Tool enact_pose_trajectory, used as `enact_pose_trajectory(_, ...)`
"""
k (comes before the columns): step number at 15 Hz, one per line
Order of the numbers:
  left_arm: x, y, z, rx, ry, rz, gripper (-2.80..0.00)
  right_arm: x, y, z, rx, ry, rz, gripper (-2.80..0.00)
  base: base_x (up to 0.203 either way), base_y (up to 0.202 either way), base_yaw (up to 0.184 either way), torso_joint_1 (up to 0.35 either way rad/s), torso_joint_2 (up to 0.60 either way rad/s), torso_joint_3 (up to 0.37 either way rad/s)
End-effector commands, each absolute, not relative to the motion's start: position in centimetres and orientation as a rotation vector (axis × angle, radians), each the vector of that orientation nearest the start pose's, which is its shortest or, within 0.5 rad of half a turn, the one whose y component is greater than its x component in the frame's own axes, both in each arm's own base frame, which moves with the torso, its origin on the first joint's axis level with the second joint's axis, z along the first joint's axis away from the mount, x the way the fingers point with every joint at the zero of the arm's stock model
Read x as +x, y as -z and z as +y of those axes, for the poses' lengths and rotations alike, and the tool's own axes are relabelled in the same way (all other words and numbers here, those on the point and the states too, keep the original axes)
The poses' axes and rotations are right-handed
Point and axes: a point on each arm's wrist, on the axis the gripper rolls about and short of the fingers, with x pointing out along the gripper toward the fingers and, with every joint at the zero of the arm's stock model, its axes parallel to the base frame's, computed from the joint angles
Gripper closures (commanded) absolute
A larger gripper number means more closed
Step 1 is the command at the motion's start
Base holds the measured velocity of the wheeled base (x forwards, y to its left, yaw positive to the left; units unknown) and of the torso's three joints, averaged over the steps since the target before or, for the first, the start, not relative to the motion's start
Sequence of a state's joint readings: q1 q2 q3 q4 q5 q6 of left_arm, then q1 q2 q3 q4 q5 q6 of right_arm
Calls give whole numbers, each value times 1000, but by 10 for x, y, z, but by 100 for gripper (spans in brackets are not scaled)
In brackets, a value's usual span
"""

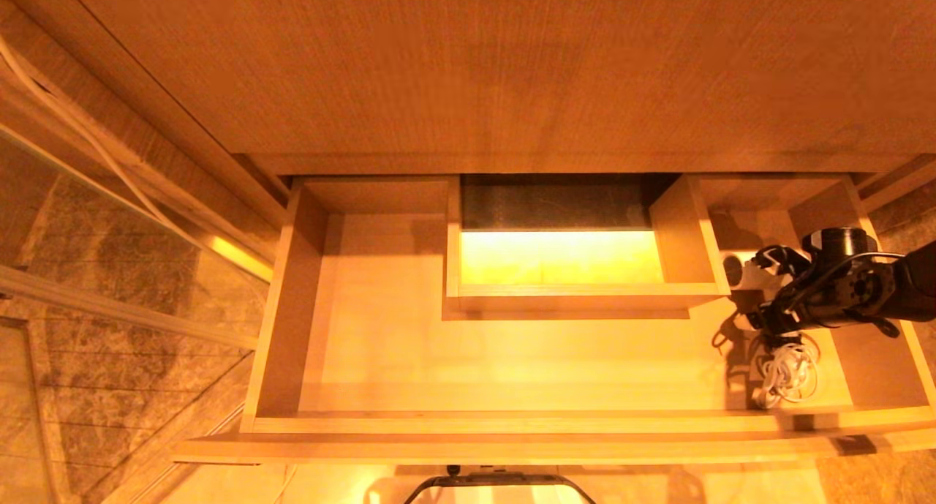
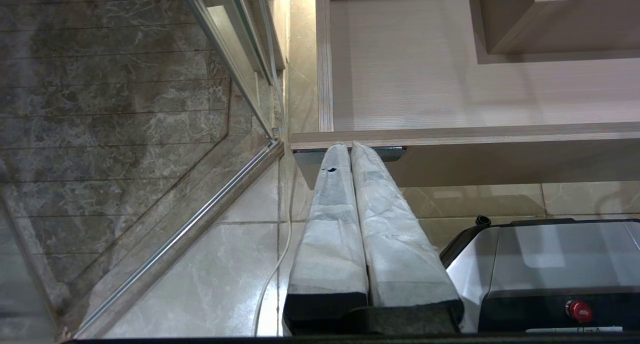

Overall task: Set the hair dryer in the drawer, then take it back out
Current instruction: Take the hairdryer out

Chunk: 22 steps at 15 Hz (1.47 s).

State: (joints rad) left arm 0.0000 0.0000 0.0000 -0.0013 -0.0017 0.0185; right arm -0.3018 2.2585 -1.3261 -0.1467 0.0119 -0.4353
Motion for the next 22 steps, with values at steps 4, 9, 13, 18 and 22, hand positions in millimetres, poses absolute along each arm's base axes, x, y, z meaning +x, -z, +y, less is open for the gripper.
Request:
enact_pose_trajectory(4,-23,-75,0,18,2,0,0,406,-69,-127,-293,102,815,-280,0,0,0,0,0,0)
enact_pose_trajectory(9,-23,-75,0,18,2,0,0,404,-73,-126,-294,99,808,0,0,0,0,0,0,0)
enact_pose_trajectory(13,-23,-75,0,18,2,0,0,397,-91,-124,-298,103,790,0,0,0,0,0,0,0)
enact_pose_trajectory(18,-23,-75,0,18,2,0,0,379,-113,-119,-299,106,777,0,0,0,0,0,0,0)
enact_pose_trajectory(22,-23,-75,0,18,2,0,0,366,-125,-115,-302,113,766,0,0,0,0,0,0,0)
